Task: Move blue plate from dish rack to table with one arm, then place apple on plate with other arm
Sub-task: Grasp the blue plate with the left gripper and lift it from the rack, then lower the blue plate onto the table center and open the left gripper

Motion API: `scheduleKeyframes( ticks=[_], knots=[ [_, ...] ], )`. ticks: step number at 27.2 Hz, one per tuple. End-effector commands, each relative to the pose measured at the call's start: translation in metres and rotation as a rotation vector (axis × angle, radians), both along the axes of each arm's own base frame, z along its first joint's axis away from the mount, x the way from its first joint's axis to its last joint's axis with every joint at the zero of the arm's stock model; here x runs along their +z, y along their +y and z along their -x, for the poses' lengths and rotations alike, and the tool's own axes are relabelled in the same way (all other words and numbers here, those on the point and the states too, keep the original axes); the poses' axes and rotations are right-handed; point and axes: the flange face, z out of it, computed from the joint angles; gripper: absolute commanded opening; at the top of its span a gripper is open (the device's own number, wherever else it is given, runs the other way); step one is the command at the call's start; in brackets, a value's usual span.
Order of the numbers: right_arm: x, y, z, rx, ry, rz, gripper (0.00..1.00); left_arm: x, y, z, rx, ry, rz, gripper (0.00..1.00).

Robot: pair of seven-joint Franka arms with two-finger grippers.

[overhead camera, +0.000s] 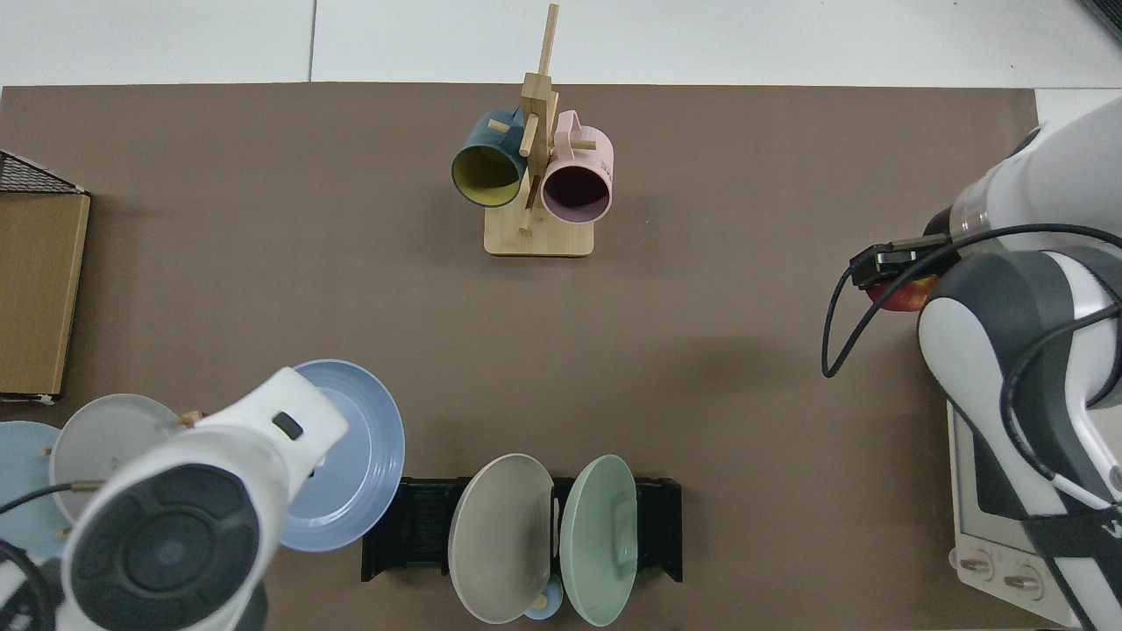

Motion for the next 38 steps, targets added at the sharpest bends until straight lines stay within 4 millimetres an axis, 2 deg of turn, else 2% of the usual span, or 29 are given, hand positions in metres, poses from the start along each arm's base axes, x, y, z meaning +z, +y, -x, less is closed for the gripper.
scheduleKeyframes(
  ticks=[1,4,6,10,13,17,20,23,27,30,38],
  knots=[
    [0.000,-0.001,0.003,-0.007,0.010,-0.006,0.00,-0.024,0.004,-0.037,0.027,0.011,0.175,0.00],
    [0.000,-0.003,0.003,-0.004,0.009,-0.006,0.00,-0.024,0.008,-0.043,0.030,-0.008,0.247,0.00],
    [0.000,-0.004,0.003,-0.001,0.009,-0.006,0.00,-0.031,0.006,-0.047,0.033,0.005,0.297,0.00],
    [-0.001,-0.004,0.002,-0.002,0.009,-0.006,0.00,-0.073,-0.019,-0.063,0.041,0.032,0.343,0.00],
    [-0.001,-0.004,0.002,-0.002,0.009,-0.006,0.00,-0.094,-0.039,-0.065,0.046,0.054,0.397,0.00],
    [-0.002,-0.004,0.003,-0.004,0.010,-0.006,0.00,-0.133,-0.074,-0.063,0.030,0.065,0.458,0.00],
    [-0.002,-0.004,0.003,-0.004,0.012,-0.007,0.00,-0.145,-0.082,-0.066,0.052,0.060,0.485,0.00],
    [-0.002,-0.004,0.003,-0.008,0.013,-0.018,0.00,-0.152,-0.099,-0.059,0.042,0.065,0.500,0.00],
    [-0.002,-0.004,0.003,-0.008,0.013,-0.018,0.00,-0.174,-0.115,-0.056,0.079,0.043,0.523,0.00],
    [-0.004,-0.003,0.004,-0.007,0.016,-0.018,0.00,-0.193,-0.129,-0.033,0.054,0.070,0.502,0.00],
    [-0.005,-0.004,0.004,-0.009,0.018,-0.019,0.00,-0.204,-0.131,-0.028,0.063,0.065,0.504,0.00]
  ],
)
